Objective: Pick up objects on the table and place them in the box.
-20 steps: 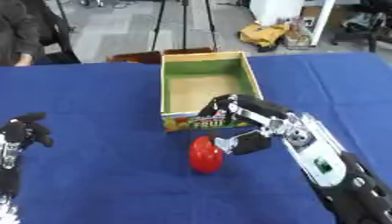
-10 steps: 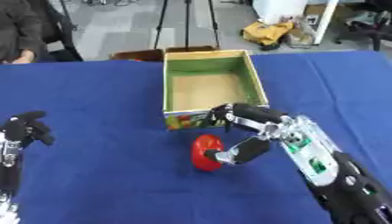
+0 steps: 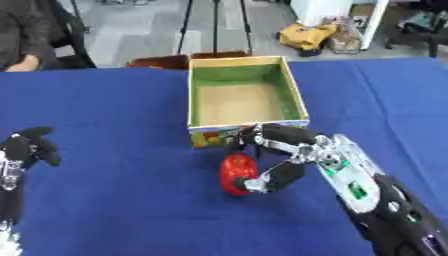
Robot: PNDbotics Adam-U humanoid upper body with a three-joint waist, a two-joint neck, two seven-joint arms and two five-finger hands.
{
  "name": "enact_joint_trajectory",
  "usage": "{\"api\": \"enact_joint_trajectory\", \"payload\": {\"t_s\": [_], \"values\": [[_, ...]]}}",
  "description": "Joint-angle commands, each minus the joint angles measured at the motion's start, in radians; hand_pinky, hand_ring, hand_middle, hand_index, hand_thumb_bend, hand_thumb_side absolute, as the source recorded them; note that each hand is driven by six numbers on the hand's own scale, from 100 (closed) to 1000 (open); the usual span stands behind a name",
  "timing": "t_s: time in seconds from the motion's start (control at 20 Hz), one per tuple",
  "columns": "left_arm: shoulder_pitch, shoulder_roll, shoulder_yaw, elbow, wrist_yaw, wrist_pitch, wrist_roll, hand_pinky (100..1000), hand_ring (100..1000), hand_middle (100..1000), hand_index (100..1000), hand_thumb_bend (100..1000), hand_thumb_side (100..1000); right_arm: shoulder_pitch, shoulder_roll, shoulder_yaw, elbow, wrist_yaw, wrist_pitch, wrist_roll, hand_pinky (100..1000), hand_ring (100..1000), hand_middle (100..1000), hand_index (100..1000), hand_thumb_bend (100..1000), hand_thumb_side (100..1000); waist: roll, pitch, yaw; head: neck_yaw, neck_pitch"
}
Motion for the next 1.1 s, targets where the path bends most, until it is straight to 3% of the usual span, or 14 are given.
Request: {"api": "enact_joint_trajectory", "payload": {"t_s": [0.05, 0.6, 1.1], "values": [[-0.013, 0.008, -0.002, -0.02, 0.001, -0.001, -0.005, 515, 382, 443, 712, 712, 940, -0.025, 0.0, -0.006, 0.014, 0.016, -0.006, 0.001, 571, 795, 764, 845, 337, 636, 0.001, -0.011, 0.004, -0.004, -0.002], [-0.014, 0.006, -0.002, -0.021, 0.002, -0.001, -0.006, 516, 380, 442, 710, 712, 941, -0.029, 0.026, 0.006, 0.082, 0.075, -0.033, 0.027, 546, 773, 769, 854, 318, 643, 0.005, -0.004, 0.01, -0.007, -0.002], [-0.012, 0.005, -0.001, -0.021, 0.002, -0.001, -0.006, 518, 379, 441, 710, 712, 941, -0.02, 0.029, 0.011, 0.109, 0.115, -0.044, 0.06, 484, 758, 788, 859, 100, 378, 0.007, -0.005, 0.009, -0.006, 0.0]]}}
